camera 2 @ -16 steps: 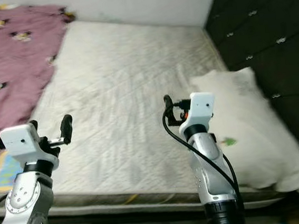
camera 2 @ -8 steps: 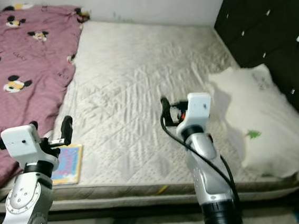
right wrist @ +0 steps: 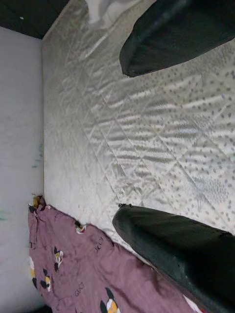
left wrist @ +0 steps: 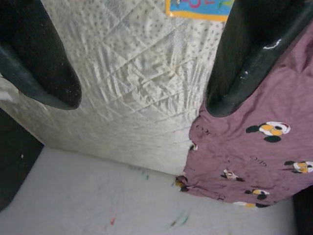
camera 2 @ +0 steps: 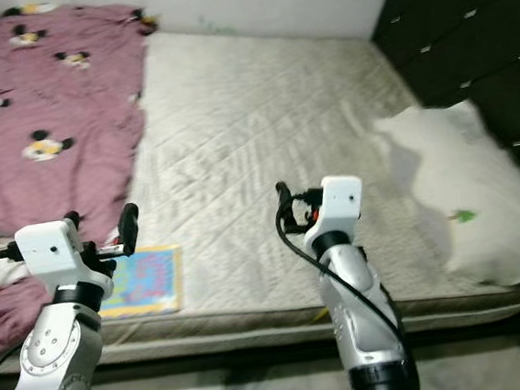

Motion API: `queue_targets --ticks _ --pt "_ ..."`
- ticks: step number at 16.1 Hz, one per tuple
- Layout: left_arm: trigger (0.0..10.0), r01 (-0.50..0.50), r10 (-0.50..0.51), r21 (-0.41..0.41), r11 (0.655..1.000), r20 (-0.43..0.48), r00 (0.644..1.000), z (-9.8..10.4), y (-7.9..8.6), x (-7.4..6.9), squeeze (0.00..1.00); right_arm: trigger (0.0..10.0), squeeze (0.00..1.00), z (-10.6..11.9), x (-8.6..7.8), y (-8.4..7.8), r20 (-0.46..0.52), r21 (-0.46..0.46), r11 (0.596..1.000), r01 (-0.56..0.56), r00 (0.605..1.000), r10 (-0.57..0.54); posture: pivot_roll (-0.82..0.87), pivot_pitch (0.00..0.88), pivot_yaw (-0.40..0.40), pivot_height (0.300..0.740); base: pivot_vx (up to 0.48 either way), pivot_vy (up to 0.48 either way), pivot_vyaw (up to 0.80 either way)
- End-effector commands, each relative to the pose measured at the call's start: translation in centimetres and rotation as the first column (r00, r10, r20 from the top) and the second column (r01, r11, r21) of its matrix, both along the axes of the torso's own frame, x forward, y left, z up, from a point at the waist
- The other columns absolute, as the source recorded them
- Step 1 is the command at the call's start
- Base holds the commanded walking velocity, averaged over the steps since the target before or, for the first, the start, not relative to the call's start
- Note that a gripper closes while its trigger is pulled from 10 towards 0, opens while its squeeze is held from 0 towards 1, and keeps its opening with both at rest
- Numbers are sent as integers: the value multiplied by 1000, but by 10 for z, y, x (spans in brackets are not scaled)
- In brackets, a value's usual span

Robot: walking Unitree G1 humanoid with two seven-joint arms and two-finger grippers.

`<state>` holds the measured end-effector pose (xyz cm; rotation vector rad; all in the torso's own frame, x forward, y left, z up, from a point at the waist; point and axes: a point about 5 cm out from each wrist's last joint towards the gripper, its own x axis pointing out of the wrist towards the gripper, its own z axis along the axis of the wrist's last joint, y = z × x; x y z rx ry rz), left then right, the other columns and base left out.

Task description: Clean up the room

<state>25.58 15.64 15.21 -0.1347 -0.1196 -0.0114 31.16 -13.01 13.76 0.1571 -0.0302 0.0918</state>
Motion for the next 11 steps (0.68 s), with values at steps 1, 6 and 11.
queue_targets --ticks 1,6,11 --pt "10000 48 -47 -19 999 20 999 4 -8 -1 0 10000 0 -3 0 -15 -18 -11 999 43 999 -43 35 141 -114 740 0 0 0" --pt "10000 84 -83 -45 995 26 996 5 -10 -4 0 10000 0 -2 2 -15 -16 -17 999 47 999 -47 35 149 -113 740 159 0 -191" --pt "10000 48 -48 -45 998 3 999 3 -7 -2 0 10000 0 -4 2 -15 -23 -25 998 50 998 -51 33 154 -112 740 101 0 0"
